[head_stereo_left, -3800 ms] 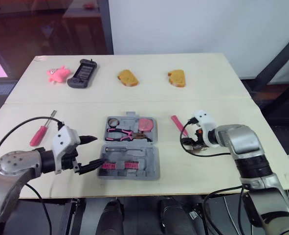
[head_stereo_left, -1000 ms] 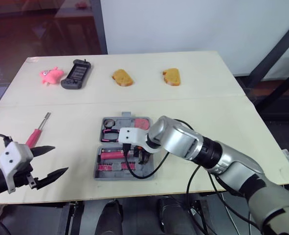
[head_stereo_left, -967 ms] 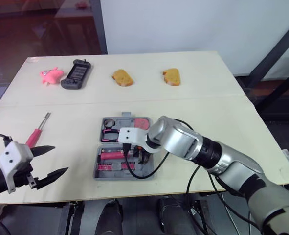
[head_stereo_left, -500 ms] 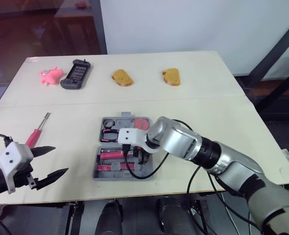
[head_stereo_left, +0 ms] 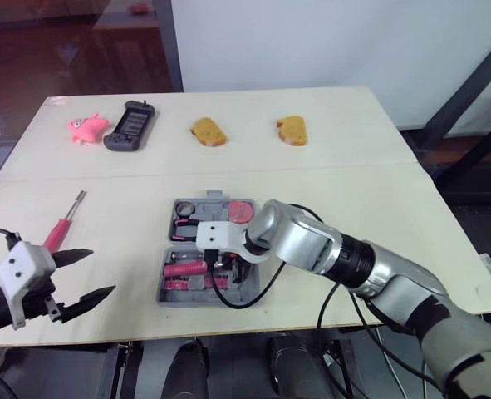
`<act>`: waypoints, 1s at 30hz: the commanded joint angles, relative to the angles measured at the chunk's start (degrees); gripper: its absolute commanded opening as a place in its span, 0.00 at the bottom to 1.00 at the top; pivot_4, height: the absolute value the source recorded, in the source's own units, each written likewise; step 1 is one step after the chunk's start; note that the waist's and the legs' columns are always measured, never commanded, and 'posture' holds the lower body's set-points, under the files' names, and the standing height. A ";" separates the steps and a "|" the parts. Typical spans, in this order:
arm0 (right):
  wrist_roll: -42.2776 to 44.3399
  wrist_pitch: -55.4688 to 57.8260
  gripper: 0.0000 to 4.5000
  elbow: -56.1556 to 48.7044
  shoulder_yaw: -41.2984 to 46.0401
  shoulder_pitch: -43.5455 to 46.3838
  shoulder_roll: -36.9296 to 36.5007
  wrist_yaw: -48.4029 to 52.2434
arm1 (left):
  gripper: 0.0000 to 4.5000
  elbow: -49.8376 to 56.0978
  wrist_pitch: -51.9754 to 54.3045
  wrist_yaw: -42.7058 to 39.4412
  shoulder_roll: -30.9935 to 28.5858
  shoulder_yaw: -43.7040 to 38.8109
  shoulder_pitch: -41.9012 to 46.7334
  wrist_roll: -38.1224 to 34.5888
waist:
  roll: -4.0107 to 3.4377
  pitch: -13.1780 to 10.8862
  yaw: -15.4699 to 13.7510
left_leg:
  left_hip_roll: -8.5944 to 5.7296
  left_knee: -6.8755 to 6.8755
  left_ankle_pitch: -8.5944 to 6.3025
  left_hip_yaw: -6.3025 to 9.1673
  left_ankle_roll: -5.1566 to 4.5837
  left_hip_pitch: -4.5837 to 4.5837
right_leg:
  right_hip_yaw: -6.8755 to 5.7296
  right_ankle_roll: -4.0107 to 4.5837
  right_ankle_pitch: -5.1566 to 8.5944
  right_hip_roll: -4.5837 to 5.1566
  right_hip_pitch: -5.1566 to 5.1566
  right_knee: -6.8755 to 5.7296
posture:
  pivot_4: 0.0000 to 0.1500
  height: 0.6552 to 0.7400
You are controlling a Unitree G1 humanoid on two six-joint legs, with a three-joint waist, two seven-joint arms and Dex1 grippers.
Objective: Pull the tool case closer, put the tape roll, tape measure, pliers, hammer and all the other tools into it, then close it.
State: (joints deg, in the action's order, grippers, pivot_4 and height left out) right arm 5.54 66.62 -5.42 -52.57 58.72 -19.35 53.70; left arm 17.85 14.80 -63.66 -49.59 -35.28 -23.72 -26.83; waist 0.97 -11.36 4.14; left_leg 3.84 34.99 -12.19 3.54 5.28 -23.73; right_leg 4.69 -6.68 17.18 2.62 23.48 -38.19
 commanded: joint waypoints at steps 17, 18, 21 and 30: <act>0.31 1.41 0.01 2.18 0.37 -0.69 3.23 -2.72 | 1.00 -1.13 -0.75 -1.05 -1.40 -0.88 1.52 0.41 | 0.00 0.00 -0.01 | 0.00 -0.02 0.00 0.00 0.00 0.00 | 0.00 0.00 0.00 0.00 0.01 0.00 | 1.00 1.00; 0.37 1.61 0.01 2.23 0.44 -0.74 3.30 -2.82 | 1.00 -1.15 -0.75 -1.13 -1.43 -0.79 1.60 0.45 | 0.00 0.00 -0.01 | 0.00 -0.02 0.00 0.00 0.00 0.00 | 0.00 0.00 0.00 0.00 0.01 0.00 | 1.00 1.00; 0.13 1.36 0.01 2.21 0.64 -0.60 3.20 -3.18 | 1.00 -1.56 -0.67 -1.30 -1.74 -0.38 2.23 0.53 | 0.00 0.00 -0.02 | 0.00 -0.02 0.00 0.00 0.00 0.00 | 0.00 0.00 0.00 0.00 0.02 0.00 | 1.00 1.00; 2.41 3.22 0.51 -6.06 5.66 1.16 -0.68 -2.24 | 1.00 -2.53 -0.97 -1.49 -1.75 1.02 3.97 0.99 | 0.00 0.00 -0.12 | 0.00 -0.01 0.00 0.00 0.00 -0.01 | 0.00 0.00 0.00 0.01 0.02 0.01 | 1.00 1.00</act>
State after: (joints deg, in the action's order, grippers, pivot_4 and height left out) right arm 7.18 70.01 -8.11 -49.35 58.78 -19.77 51.09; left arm 15.19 14.50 -64.89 -50.71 -34.17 -19.79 -25.71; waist 0.97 -11.36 4.02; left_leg 3.84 34.98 -12.19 3.54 5.28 -23.74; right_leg 4.69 -6.69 17.18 2.62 23.48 -38.17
